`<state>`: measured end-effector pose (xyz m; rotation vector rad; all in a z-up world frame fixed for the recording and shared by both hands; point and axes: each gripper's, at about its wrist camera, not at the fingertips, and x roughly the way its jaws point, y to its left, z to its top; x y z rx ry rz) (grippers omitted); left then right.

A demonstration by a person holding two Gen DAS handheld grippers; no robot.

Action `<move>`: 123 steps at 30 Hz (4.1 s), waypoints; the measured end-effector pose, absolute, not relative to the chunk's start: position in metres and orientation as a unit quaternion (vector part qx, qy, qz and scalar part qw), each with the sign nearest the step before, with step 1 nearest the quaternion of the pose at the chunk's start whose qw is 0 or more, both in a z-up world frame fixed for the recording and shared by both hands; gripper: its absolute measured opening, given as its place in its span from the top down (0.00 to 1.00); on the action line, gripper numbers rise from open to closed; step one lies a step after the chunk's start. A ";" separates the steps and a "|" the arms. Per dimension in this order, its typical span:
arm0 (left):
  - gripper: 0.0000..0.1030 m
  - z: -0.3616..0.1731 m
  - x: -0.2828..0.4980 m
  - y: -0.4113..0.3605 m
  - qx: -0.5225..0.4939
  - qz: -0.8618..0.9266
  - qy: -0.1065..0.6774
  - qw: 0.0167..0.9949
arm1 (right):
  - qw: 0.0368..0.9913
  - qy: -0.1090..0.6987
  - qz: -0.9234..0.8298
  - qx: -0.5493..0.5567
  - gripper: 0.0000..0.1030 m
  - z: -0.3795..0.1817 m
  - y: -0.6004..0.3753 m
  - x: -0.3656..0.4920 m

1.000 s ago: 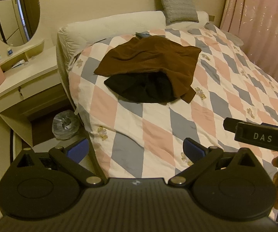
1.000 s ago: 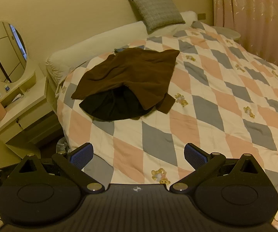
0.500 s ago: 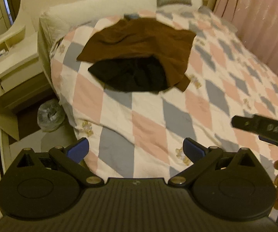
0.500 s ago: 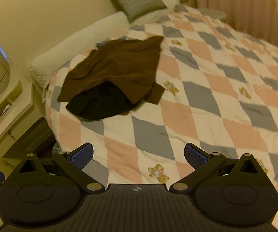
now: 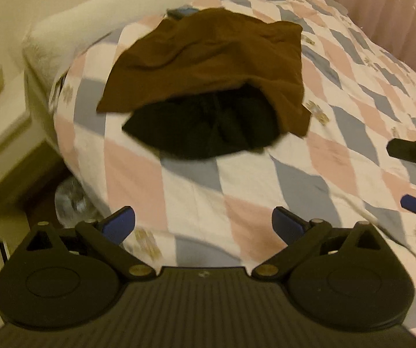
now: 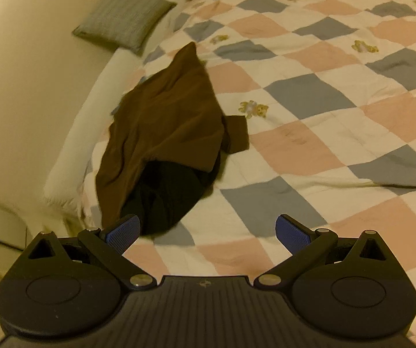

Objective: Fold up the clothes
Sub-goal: 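Grasp the brown shirt with the left gripper while the right gripper grasps it too, then lift the brown shirt up with both grippers and shake it out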

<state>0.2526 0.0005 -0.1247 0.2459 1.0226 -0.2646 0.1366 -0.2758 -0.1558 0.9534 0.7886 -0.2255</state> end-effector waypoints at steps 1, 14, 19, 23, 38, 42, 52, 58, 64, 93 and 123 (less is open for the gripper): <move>0.04 -0.128 0.263 0.000 0.128 -0.127 0.483 0.857 | 0.806 0.365 -0.112 0.453 0.00 -0.160 -0.274 0.142; 0.13 -0.172 0.363 -0.018 0.271 -0.208 0.418 0.842 | 0.820 0.440 -0.120 0.346 0.00 -0.202 -0.240 0.242; 0.33 -0.201 0.394 -0.034 0.339 -0.238 0.360 0.836 | 0.849 0.452 -0.154 0.227 0.16 -0.216 -0.230 0.282; 0.38 -0.224 0.415 -0.045 0.386 -0.271 0.325 0.820 | 0.881 0.430 -0.160 0.119 0.20 -0.229 -0.219 0.312; 0.85 -0.259 0.440 -0.099 0.425 -0.361 0.273 0.784 | 0.873 0.464 -0.116 -0.093 0.37 -0.329 -0.220 0.363; 0.89 -0.241 0.453 -0.090 0.374 -0.367 0.302 0.796 | 0.883 0.435 -0.106 -0.140 0.37 -0.340 -0.219 0.373; 0.96 -0.149 0.483 -0.023 0.244 -0.294 0.308 0.871 | 0.937 0.291 -0.020 -0.193 0.95 -0.265 -0.210 0.372; 0.95 -0.099 0.484 0.025 0.242 -0.243 0.272 0.899 | 0.977 0.153 0.039 -0.141 0.94 -0.159 -0.186 0.354; 0.90 -0.111 0.460 0.058 0.281 -0.192 0.308 0.889 | 0.963 0.188 0.171 -0.091 0.85 -0.130 -0.143 0.385; 0.95 -0.205 0.448 -0.058 0.347 -0.216 0.232 0.883 | 0.931 0.363 -0.020 -0.036 0.28 -0.245 -0.270 0.350; 0.98 -0.153 0.452 -0.019 0.246 -0.155 0.245 0.925 | 0.882 0.167 -0.024 -0.440 0.99 -0.263 -0.243 0.419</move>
